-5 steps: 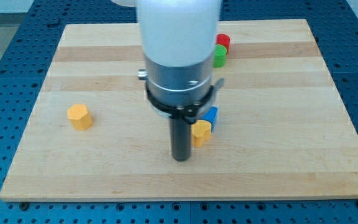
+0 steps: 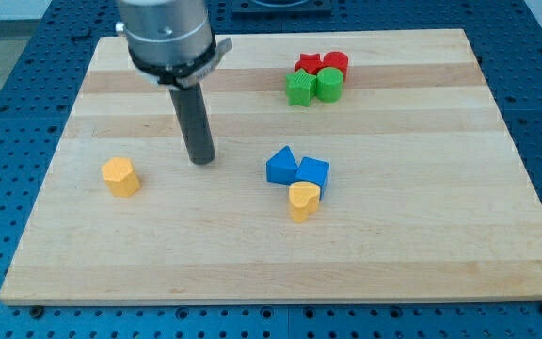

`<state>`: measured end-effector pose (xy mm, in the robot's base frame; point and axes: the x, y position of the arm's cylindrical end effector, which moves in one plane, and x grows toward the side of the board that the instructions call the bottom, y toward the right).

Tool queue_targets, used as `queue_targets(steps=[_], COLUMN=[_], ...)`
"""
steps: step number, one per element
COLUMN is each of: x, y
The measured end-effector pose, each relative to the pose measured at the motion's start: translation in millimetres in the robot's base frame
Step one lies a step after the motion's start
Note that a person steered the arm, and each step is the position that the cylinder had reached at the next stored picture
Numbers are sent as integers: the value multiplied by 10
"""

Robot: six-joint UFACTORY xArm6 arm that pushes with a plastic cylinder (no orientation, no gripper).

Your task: Move yellow hexagon close to the blue triangle

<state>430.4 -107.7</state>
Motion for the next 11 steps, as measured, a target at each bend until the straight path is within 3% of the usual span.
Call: queue_targets(steps=[2, 5, 7, 11], x=[-126, -126, -160, 478], y=[-522, -629, -1093, -1057])
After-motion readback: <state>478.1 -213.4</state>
